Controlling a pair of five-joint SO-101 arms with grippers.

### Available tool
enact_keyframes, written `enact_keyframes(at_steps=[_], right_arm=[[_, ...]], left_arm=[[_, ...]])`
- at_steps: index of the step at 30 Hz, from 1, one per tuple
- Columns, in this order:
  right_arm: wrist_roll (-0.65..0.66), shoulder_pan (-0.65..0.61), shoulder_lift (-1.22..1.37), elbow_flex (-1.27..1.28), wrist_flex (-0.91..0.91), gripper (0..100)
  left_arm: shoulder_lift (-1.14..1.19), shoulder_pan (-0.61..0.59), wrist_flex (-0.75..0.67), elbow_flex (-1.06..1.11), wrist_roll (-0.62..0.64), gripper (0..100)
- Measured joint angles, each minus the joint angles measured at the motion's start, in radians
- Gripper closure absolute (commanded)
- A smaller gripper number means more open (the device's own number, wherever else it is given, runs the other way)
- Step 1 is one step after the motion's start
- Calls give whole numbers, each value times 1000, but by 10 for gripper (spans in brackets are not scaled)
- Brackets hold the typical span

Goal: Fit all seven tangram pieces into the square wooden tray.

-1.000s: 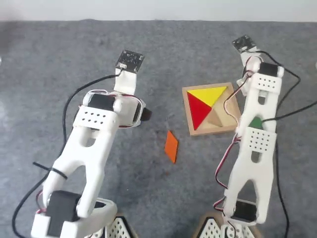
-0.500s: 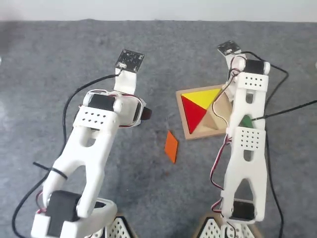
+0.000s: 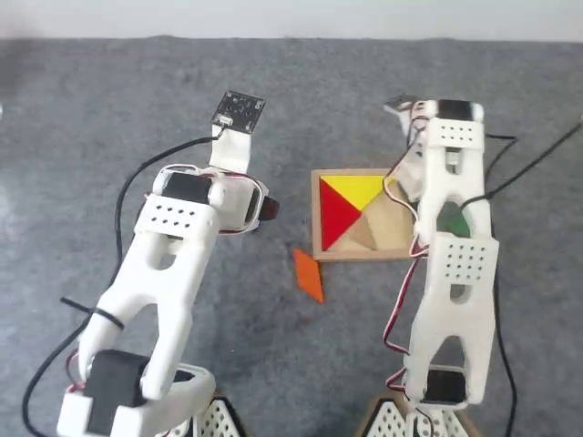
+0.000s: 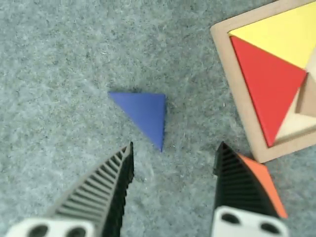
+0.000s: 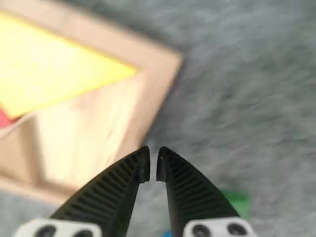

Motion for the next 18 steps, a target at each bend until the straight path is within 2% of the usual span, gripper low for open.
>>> enact_keyframes(at_steps=[4,11,15,18], right_arm=[[-35,-48,-143,147,0,945],[-51,23,-489,319,0,945],[17,86,-752,580,-3,945],[57,193,-968,875,-112,945]], left_arm=[[0,0,2,0,0,742],[0,0,32,0,0,742],[0,41,86,0,2,741],[0,114,164,0,23,739]])
